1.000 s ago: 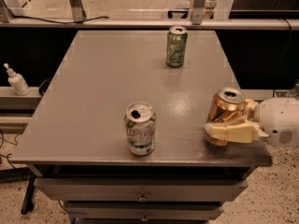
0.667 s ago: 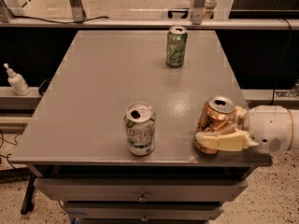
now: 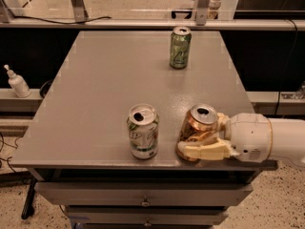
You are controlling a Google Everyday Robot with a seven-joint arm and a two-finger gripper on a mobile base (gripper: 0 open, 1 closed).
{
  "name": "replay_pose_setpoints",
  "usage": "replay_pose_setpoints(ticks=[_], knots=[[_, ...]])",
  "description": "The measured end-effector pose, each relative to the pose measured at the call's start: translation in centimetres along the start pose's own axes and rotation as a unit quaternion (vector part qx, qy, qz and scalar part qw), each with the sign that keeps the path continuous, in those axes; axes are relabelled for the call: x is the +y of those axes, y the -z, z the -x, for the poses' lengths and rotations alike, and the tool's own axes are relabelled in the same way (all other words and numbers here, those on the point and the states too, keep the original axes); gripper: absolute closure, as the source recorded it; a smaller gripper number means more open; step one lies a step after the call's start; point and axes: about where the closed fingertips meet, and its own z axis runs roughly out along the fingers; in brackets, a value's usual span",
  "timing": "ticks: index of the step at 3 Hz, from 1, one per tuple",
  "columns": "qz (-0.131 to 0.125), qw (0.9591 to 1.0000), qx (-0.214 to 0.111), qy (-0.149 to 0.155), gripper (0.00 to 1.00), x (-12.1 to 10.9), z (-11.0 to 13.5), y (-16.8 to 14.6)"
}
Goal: Move orange can near 7up can
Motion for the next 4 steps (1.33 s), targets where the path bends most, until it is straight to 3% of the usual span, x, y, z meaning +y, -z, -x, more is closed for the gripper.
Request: replay_pose_setpoints(ticks=[2, 4], knots=[[0.009, 0.9982, 0.001, 0.059, 0.57, 1.6, 0.0, -2.6], [0.013, 0.9972, 0.009, 0.073, 0.13, 2.1, -0.2, -3.3]])
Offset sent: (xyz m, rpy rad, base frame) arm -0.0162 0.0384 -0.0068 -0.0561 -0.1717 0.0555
